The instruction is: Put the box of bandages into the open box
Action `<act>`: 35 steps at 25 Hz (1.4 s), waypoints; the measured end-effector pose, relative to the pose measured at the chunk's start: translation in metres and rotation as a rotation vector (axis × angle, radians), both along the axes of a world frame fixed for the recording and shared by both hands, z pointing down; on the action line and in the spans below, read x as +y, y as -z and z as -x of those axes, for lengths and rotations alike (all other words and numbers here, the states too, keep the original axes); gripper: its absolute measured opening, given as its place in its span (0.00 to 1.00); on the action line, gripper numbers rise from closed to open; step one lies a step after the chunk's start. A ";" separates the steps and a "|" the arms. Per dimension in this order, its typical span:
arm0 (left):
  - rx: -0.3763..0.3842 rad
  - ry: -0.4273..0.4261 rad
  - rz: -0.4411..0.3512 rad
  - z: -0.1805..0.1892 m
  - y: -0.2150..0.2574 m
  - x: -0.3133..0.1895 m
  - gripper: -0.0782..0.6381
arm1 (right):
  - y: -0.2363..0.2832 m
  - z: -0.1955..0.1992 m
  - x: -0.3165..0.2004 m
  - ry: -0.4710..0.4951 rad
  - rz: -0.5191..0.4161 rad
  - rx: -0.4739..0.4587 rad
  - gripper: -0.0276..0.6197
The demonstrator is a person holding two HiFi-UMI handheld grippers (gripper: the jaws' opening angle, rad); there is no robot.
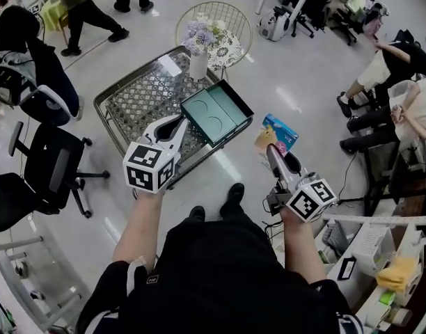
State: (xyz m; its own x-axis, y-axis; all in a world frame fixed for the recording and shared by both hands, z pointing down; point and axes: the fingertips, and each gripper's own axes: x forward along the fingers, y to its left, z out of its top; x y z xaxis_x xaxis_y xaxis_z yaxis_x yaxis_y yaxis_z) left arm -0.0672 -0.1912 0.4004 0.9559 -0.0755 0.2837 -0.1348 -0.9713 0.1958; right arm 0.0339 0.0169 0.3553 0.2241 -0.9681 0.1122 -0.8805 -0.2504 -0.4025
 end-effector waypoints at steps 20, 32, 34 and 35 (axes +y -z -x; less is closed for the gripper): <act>-0.103 0.449 -0.056 -0.152 -0.010 -0.002 0.15 | -0.051 -0.257 -0.062 0.424 -0.041 -0.108 0.18; -0.140 0.636 -0.009 -0.153 -0.033 0.016 0.15 | -0.106 -0.285 -0.102 0.613 0.043 -0.167 0.18; -0.139 0.663 0.012 -0.142 -0.041 0.012 0.15 | -0.118 -0.281 -0.116 0.619 0.086 -0.162 0.18; -0.137 0.674 0.026 -0.138 -0.046 0.007 0.15 | -0.122 -0.279 -0.125 0.621 0.106 -0.161 0.18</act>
